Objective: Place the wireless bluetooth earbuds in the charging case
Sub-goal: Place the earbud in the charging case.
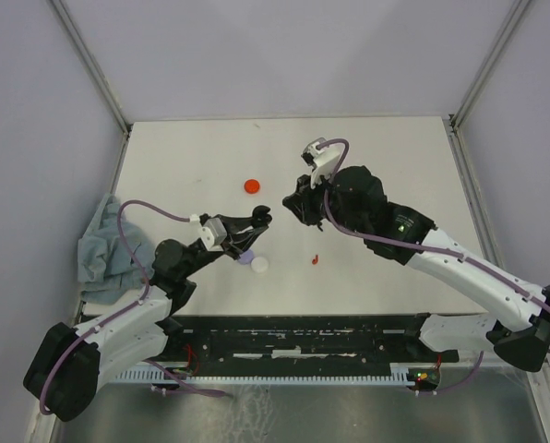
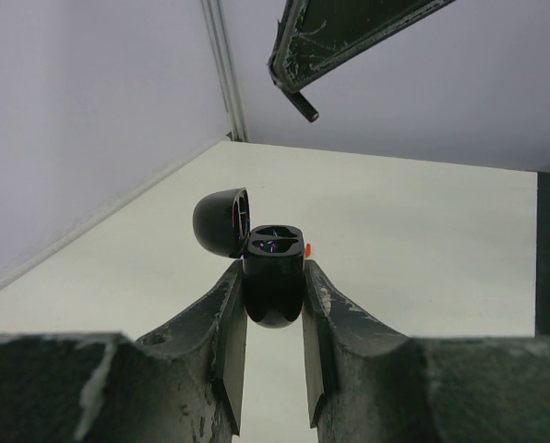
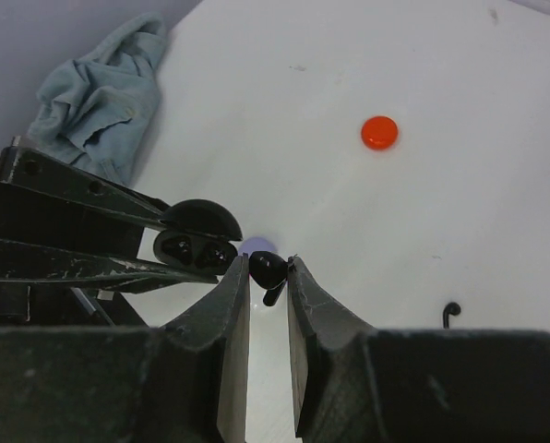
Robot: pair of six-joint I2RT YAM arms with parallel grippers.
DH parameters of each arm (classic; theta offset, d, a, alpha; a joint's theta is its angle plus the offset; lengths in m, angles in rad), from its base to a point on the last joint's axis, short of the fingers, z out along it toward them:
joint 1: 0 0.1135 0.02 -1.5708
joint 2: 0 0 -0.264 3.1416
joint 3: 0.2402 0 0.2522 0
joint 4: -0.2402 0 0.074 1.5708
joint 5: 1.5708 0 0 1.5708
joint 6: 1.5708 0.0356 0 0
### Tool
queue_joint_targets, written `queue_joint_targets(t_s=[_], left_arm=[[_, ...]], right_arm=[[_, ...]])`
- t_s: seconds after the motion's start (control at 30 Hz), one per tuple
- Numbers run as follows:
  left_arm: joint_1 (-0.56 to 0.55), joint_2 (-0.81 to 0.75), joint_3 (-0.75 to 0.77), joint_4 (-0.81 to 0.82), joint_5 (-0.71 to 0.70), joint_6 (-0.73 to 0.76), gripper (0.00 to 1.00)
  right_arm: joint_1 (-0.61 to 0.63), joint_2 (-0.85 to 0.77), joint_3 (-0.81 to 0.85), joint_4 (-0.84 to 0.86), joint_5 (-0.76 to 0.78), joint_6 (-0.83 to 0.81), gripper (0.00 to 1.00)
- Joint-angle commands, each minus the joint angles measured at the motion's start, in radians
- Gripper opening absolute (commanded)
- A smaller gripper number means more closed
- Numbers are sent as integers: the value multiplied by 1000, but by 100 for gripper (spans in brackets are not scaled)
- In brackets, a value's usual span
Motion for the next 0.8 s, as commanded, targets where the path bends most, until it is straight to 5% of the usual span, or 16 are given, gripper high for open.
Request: queue_joint_targets(t_s=[0.0,0.77], left_arm=[[4,-8,28,102,25,-14,3],[2,4,54,197,44,-126,3]], right_arm=[[25,-12,-54,204,-92,-6,20],[59,-30,-177,437,-147,9,20]])
